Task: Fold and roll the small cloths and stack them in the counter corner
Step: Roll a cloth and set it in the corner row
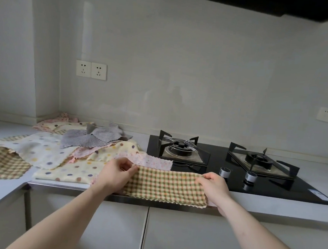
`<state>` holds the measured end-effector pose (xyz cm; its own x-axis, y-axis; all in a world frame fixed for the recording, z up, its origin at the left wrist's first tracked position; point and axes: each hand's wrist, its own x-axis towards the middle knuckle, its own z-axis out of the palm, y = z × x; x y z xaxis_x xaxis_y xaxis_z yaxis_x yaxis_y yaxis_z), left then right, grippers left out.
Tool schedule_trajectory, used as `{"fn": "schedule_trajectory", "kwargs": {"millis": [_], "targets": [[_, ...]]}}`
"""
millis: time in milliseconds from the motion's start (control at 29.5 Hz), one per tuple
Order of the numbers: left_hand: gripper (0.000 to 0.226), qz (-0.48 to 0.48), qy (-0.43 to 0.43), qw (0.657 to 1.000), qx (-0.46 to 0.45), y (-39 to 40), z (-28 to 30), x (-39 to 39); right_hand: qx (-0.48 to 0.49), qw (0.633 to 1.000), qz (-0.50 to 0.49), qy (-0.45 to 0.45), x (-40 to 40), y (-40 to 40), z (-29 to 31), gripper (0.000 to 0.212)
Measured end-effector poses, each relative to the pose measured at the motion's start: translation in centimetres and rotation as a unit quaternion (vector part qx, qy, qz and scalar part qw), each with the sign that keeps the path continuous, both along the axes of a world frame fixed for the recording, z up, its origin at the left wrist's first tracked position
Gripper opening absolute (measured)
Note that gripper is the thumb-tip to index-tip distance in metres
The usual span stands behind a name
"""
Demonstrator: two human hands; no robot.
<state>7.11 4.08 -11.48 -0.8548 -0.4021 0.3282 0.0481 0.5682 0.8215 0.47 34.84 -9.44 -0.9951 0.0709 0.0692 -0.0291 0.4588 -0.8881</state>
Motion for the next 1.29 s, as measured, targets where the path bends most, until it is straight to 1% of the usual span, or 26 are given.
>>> {"fn": "schedule_trajectory", "kwargs": {"millis": [135,305,474,677,779,982,1049,1151,1219,1286], "targets": [[0.019,0.004,-0.001,1.0,0.017,0.1,0.3,0.0,-0.001,1.0,0.02,0.016,-0.3,-0.9,2.0,0.01],[0.018,0.001,-0.004,0.999,0.041,0.0,0.4,0.0,0.005,0.999,0.049,0.012,-0.6,-2.8,4.2,0.013],[0.022,-0.008,-0.018,0.999,0.048,-0.1,0.5,0.0,-0.04,0.993,0.106,-0.022,-0.2,-5.7,5.5,0.015],[0.023,-0.019,-0.017,0.994,0.109,-0.3,0.6,0.1,-0.104,0.981,0.153,-0.057,0.9,-10.2,5.4,0.014],[0.025,-0.026,-0.013,0.993,0.116,-0.2,0.8,0.2,-0.123,0.975,0.171,-0.063,2.1,-12.4,5.2,0.015],[0.032,-0.016,-0.003,0.994,0.105,-0.5,1.0,0.2,-0.098,0.976,0.183,-0.063,2.9,-15.2,3.8,0.018],[0.032,-0.022,-0.003,0.992,0.125,-0.5,1.0,0.2,-0.086,0.976,0.188,-0.066,2.9,-15.3,3.4,0.017],[0.033,-0.033,-0.008,0.986,0.162,-0.5,1.1,0.4,-0.107,0.969,0.21,-0.075,3.2,-14.6,3.1,0.018],[0.039,-0.031,-0.011,0.989,0.142,-0.5,1.1,0.4,-0.133,0.967,0.211,-0.049,3.0,-13.7,3.0,0.015],[0.039,-0.03,-0.016,0.993,0.11,-0.5,1.1,0.4,-0.135,0.974,0.18,0.013,2.6,-12.4,2.6,0.009]]}}
